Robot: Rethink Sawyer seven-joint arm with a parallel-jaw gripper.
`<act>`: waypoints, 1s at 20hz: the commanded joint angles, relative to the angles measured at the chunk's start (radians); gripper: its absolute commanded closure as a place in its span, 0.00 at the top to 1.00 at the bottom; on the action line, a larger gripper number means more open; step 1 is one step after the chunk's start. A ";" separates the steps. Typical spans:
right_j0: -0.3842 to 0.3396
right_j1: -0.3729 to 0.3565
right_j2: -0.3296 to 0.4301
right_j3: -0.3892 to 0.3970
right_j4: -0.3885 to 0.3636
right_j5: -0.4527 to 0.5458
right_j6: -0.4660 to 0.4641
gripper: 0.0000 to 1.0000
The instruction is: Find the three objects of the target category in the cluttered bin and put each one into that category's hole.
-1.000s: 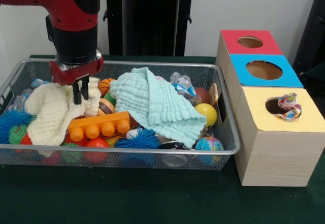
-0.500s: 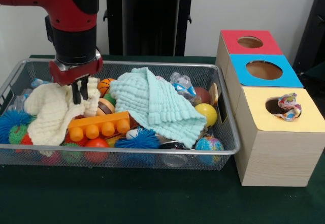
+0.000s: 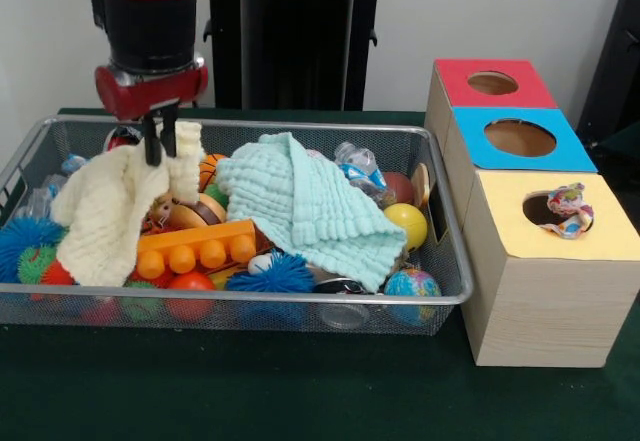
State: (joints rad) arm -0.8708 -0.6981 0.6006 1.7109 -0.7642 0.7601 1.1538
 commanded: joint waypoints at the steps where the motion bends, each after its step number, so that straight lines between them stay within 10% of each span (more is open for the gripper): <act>1: 0.065 -0.203 0.080 0.151 0.139 0.094 -0.031 0.00; 20: 0.187 -0.259 0.001 0.204 0.260 0.039 0.018 0.00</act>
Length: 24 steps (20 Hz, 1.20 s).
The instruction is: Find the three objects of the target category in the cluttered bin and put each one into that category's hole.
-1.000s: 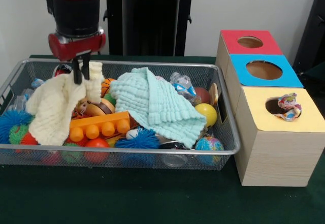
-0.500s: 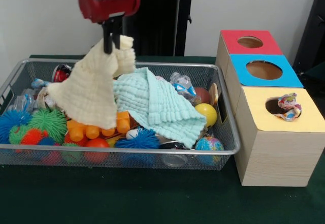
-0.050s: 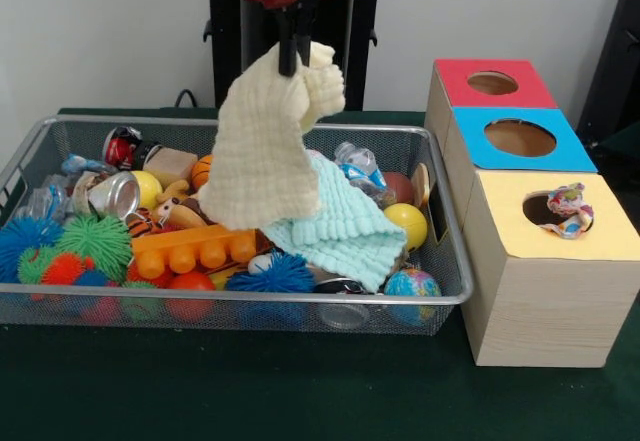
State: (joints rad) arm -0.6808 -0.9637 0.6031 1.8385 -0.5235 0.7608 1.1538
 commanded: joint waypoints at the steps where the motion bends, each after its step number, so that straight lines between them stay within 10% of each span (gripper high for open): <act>1: -0.007 0.009 -0.001 0.080 0.021 0.033 0.012 0.00; 24: -0.070 0.129 -0.029 0.035 -0.097 -0.058 -0.032 0.00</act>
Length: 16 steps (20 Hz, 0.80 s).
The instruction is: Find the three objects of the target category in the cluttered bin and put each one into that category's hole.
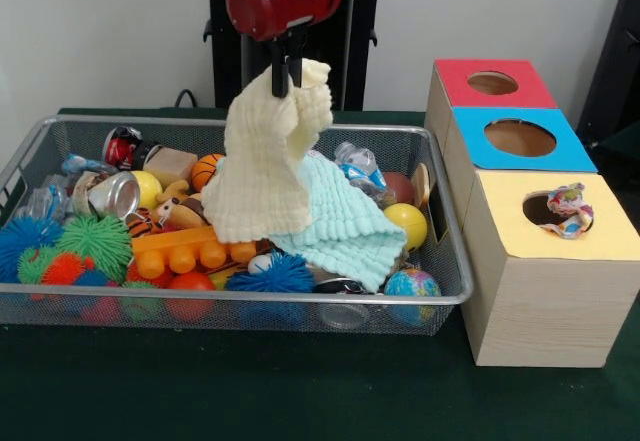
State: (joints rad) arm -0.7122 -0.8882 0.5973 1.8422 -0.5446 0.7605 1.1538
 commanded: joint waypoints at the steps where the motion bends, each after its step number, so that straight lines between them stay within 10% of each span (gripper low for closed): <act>1: -0.049 0.060 -0.024 0.016 -0.095 -0.051 -0.057 0.00; 16: -0.150 0.110 0.010 -0.109 -0.232 0.032 -0.212 0.00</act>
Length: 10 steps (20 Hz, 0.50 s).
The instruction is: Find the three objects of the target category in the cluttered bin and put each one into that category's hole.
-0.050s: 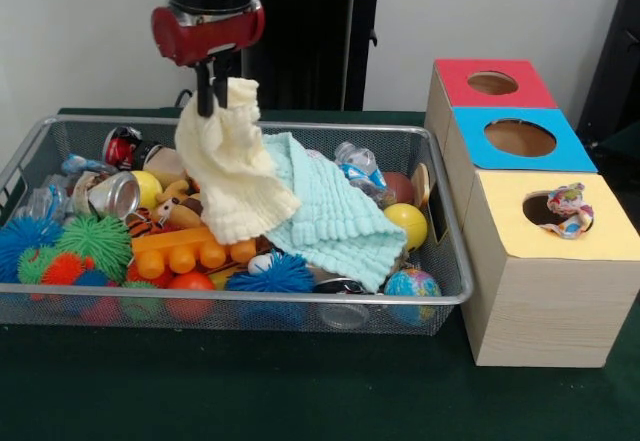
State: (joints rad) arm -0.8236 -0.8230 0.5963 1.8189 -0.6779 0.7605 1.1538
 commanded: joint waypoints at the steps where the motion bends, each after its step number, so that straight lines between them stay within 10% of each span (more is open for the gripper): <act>1: -0.043 0.050 0.013 -0.095 -0.106 0.036 -0.218 0.00; 10: -0.067 0.058 0.024 -0.144 -0.162 0.067 -0.260 0.00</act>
State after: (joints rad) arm -0.8745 -0.7904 0.5964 1.7493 -0.7675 0.7605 1.1538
